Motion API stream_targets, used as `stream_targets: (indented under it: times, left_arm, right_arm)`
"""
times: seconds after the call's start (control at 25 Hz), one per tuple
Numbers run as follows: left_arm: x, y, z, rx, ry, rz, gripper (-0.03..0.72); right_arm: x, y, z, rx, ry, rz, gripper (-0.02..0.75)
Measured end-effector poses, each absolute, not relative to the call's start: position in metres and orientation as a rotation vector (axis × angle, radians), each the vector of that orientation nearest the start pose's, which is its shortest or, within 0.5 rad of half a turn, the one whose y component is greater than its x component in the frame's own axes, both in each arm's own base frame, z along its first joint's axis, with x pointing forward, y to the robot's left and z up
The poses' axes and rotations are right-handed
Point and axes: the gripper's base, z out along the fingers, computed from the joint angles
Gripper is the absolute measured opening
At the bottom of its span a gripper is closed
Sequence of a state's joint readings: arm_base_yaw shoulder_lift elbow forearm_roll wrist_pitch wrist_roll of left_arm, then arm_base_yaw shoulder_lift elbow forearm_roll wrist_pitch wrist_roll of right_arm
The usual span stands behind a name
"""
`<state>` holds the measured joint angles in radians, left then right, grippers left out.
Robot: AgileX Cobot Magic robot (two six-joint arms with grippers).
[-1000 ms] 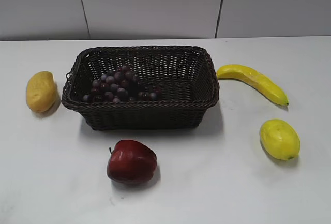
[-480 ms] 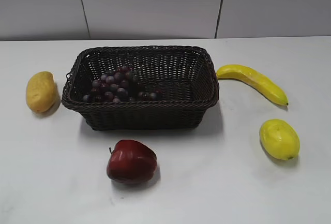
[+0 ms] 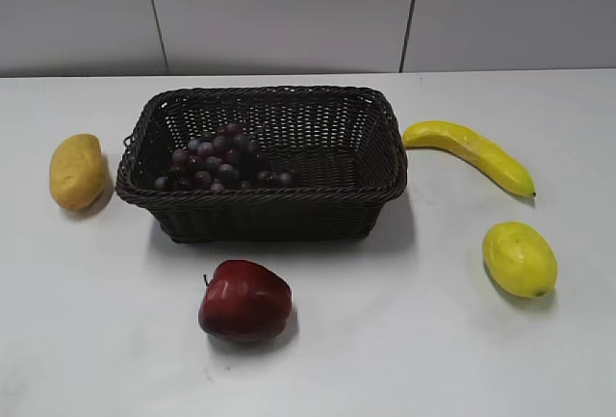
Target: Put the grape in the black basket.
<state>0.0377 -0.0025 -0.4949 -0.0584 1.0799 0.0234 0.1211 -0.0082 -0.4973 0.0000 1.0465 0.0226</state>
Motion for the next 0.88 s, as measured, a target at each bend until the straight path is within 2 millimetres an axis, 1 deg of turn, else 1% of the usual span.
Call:
stream_targets:
  times: [0.88]
  left_arm:
    - [-0.0056, -0.005, 0.2744, -0.013, 2.062, -0.033, 0.534]
  right_arm:
    - [-0.0052, -0.0006, 0.2776, -0.099, 2.024, 0.091, 0.59]
